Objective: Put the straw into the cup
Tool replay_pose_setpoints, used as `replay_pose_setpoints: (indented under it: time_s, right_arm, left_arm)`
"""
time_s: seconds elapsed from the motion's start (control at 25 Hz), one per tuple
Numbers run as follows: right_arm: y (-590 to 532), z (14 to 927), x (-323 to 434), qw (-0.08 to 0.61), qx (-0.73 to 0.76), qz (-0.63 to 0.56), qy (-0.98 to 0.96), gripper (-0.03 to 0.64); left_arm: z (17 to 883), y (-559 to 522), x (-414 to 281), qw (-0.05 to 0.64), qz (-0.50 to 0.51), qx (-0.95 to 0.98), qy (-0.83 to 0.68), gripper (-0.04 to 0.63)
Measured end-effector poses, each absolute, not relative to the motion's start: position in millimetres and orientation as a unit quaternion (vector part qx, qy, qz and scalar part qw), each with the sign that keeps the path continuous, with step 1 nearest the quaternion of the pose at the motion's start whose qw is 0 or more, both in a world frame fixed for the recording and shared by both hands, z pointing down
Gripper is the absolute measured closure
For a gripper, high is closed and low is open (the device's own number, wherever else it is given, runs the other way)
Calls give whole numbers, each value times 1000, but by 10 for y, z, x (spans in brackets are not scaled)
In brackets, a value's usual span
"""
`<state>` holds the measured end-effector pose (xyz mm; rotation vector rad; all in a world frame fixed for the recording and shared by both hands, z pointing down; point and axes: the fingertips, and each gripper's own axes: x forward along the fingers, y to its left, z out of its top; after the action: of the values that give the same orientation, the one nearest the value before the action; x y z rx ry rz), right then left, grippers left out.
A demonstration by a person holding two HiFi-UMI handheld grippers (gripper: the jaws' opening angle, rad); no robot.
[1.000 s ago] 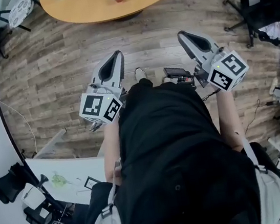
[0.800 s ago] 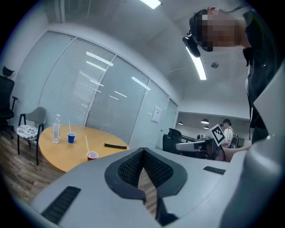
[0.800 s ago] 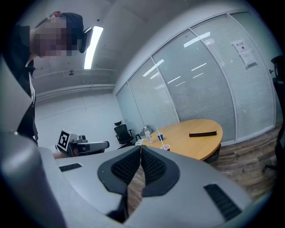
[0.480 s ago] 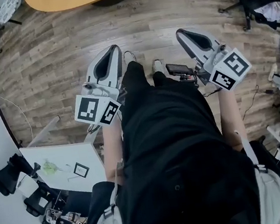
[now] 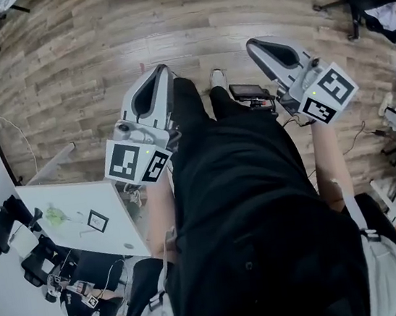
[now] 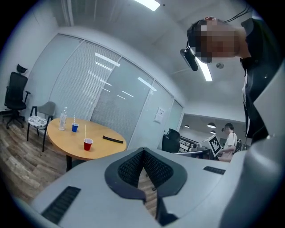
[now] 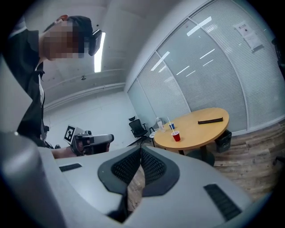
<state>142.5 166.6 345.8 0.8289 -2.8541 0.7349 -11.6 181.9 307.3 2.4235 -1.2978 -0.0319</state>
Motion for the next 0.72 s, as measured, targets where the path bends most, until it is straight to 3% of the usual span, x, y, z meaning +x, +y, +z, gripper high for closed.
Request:
replay_pose_setpoints:
  time_s: [0.72]
  right_arm:
    - [1833, 3346, 1285, 35, 254, 212, -943, 599]
  left_arm:
    - [2976, 1995, -74, 178, -3, 871, -458, 583]
